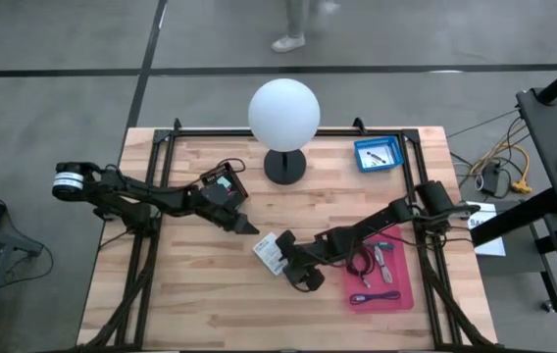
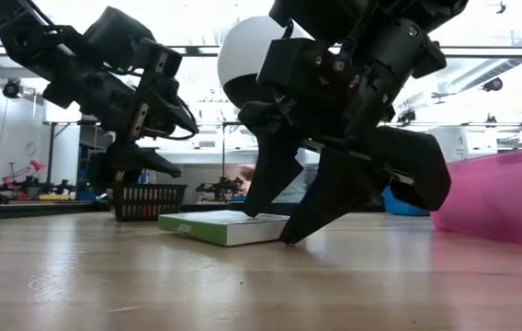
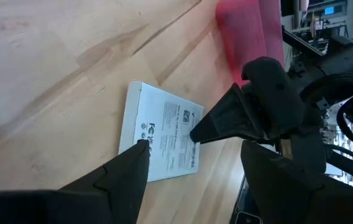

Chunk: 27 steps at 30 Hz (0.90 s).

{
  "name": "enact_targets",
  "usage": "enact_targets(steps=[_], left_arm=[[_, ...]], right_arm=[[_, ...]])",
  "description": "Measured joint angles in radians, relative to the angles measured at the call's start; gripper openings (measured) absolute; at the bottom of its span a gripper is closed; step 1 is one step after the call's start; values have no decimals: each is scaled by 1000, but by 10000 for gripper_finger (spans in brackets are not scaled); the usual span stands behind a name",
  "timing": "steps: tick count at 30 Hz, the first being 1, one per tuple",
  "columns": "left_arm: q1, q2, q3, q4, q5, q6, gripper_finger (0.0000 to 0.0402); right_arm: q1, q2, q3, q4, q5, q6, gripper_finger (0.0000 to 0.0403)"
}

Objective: Pick and place items into bin
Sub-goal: Put the white card reader box into the blue bin

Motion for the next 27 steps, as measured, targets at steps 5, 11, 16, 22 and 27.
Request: enact_targets(steps=[5,11,16,22,27], left_arm=[[-19,0,0,-3,40,1,238],[-41,32,-8,-65,-1,-5,238],[-53,155,22,-13,2,-6,238],[-60,327,102,85,65,-6,238],[-59,405,153,55,116,-7,238]], right_arm=[[0,-2,-1,-2,0,0,223],[0,-3,-1,-2,0,10,224],[0,-3,-1,-1,0,22,224],[0,-3,-2,-1,3,20,223],[1,-5,-3,-8,98,-25,222]])
